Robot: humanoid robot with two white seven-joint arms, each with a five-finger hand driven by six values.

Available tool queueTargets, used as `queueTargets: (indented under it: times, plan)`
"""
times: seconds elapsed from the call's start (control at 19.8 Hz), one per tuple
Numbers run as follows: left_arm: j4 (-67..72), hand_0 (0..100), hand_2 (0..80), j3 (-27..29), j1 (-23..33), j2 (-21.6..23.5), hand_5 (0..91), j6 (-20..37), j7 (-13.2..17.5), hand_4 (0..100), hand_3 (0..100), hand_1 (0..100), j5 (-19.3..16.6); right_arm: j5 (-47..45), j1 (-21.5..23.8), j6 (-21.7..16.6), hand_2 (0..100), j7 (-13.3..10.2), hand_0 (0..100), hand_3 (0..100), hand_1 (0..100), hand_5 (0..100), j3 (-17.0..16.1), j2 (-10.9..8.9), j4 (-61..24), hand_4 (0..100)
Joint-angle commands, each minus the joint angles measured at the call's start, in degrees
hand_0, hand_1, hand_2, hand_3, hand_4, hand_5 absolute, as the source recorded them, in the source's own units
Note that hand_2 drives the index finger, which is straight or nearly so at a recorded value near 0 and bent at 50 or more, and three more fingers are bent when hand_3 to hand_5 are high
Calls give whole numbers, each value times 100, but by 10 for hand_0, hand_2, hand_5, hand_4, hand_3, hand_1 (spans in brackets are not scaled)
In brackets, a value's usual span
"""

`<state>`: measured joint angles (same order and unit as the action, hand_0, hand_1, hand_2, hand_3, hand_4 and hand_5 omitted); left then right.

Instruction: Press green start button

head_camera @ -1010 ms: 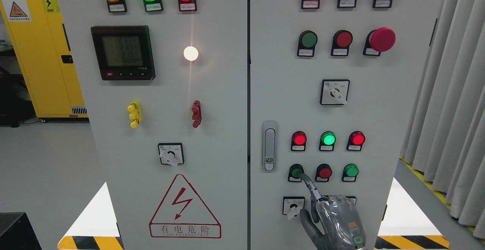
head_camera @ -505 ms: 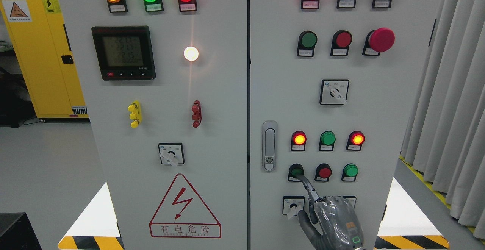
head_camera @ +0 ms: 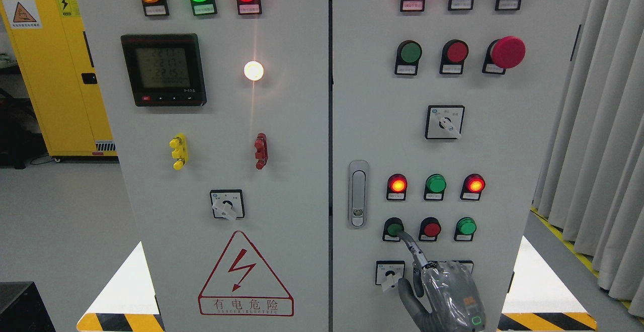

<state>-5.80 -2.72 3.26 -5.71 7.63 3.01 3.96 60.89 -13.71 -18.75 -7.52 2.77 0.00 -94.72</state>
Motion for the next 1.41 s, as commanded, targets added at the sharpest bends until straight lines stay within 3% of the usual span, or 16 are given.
queueTargets:
  times: [0.0, 0.2, 0.35, 0.4, 0.45, 0.51, 0.56, 0.61, 0.66, 0.76, 0.86, 1.21, 1.36]
  plan:
    - [0, 120, 0, 0, -1, 0, 0, 2, -2, 0, 0, 556, 0, -463, 70, -408, 0, -91, 711, 928, 958, 1000, 101, 88, -169, 1000]
    - [0, 120, 0, 0, -1, 0, 0, 2, -2, 0, 0, 556, 0, -1121, 202, -857, 0, -82, 723, 899, 941, 1000, 136, 79, -178, 980]
    - [0, 120, 0, 0, -1, 0, 0, 2, -2, 0, 0, 556, 0, -1998, 394, -955, 0, -39, 690, 885, 926, 1000, 285, 79, -292, 959]
    - [0, 120, 0, 0, -1, 0, 0, 2, -2, 0, 0, 556, 0, -2376, 508, -946, 0, 5, 650, 813, 873, 876, 321, 88, -353, 877]
    - [0, 120, 0, 0, -1, 0, 0, 2, -2, 0, 0, 556, 0, -2737, 631, -920, 4, 40, 614, 631, 828, 741, 347, 88, -423, 721]
    - [0, 120, 0, 0, -1, 0, 0, 2, -2, 0, 0, 556, 0, -3080, 763, -902, 9, 67, 609, 581, 812, 700, 382, 88, -502, 680]
    - [0, 120, 0, 0, -1, 0, 0, 2, -2, 0, 0, 556, 0, -3405, 869, -893, 13, 93, 611, 408, 783, 515, 391, 88, -555, 492]
    - [9, 120, 0, 0, 7, 0, 0, 2, -2, 0, 0, 556, 0, -3756, 966, -841, 12, 119, 604, 375, 769, 452, 400, 88, -617, 444]
    - [0, 120, 0, 0, -1, 0, 0, 2, -2, 0, 0, 556, 0, -4151, 1045, -754, 4, 198, 600, 278, 748, 308, 400, 88, -731, 335]
    - [0, 120, 0, 0, -1, 0, 0, 2, -2, 0, 0, 556, 0, -5047, 1238, -412, 0, 618, 597, 109, 641, 118, 400, 88, -1099, 138]
    - [0, 120, 0, 0, -1, 0, 0, 2, -2, 0, 0, 556, 0, -5586, 1440, -77, 0, 918, 589, 73, 600, 89, 400, 88, -1442, 102]
    - [0, 120, 0, 0, -1, 0, 0, 2, -2, 0, 0, 556, 0, -5641, 1494, -41, 0, 928, 543, 10, 565, 40, 400, 79, -1496, 46]
    - [0, 120, 0, 0, -1, 0, 0, 2, -2, 0, 0, 556, 0, -5623, 1494, -41, 0, 937, 477, 5, 566, 30, 409, 79, -1488, 43]
